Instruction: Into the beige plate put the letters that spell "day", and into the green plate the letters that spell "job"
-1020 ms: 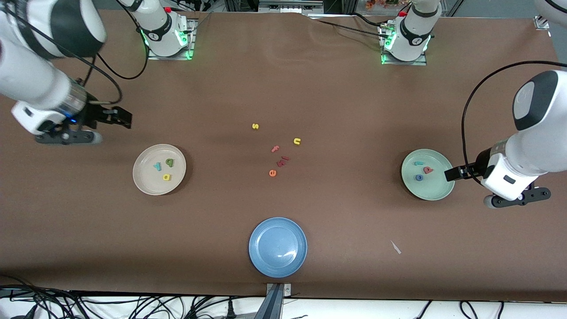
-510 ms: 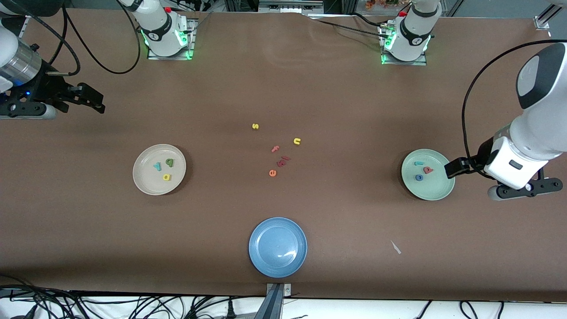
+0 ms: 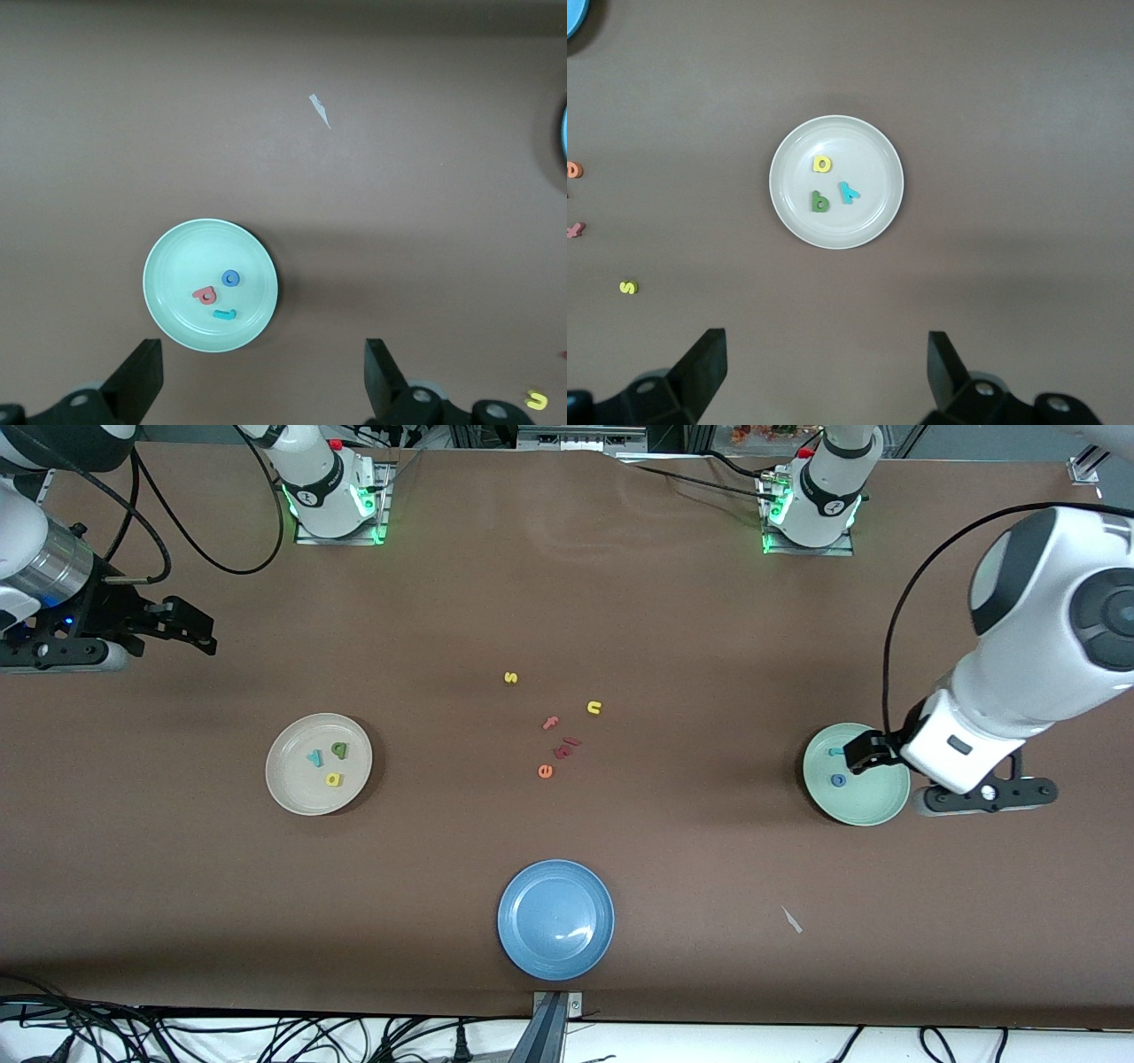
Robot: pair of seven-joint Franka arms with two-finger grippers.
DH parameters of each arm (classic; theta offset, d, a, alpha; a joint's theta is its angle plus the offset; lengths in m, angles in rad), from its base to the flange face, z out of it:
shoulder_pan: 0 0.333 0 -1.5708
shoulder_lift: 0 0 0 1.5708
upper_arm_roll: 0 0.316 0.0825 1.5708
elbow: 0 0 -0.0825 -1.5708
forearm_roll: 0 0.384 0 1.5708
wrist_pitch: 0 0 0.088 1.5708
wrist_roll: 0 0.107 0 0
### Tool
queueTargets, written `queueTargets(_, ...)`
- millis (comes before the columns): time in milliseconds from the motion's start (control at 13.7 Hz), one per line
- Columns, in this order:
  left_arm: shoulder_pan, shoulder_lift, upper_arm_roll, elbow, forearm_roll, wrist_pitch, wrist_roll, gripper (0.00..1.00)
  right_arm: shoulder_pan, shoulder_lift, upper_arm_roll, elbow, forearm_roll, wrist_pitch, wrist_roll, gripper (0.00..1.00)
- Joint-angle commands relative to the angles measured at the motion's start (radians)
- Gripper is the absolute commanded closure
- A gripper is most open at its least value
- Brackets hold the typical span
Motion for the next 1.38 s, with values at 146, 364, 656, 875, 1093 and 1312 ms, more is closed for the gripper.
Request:
queueTargets(146, -0.147, -0.063, 0.263, 0.010, -0.122, -0.019, 0.184, 0.00, 0.015, 0.032, -0.013, 0.063, 0.007, -0.046, -0.017, 0.00)
queueTargets(364, -0.170, -0.080, 0.306, 0.007, -0.148, -0.019, 0.236, 0.00, 0.017, 0.032, -0.013, 0.063, 0.007, -0.048, -0.017, 0.00)
queueTargets(656, -0.165, -0.104, 0.353, -0.010, -0.216, -0.074, 0.336, 0.00, 0.017, 0.033, -0.013, 0.065, 0.007, -0.048, -0.017, 0.00)
queueTargets(875, -0.168, -0.109, 0.374, -0.018, -0.217, -0.092, 0.387, 0.00, 0.015, 0.036, -0.013, 0.065, 0.007, -0.048, -0.017, 0.00)
queueTargets(1093, -0.173, -0.110, 0.403, -0.016, -0.227, -0.098, 0.434, 0.00, 0.015, 0.036, -0.013, 0.065, 0.005, -0.048, -0.015, 0.00)
queueTargets(1312, -0.176, -0.120, 0.446, -0.015, -0.268, -0.120, 0.434, 0.00, 0.015, 0.036, -0.013, 0.065, 0.005, -0.048, -0.015, 0.00)
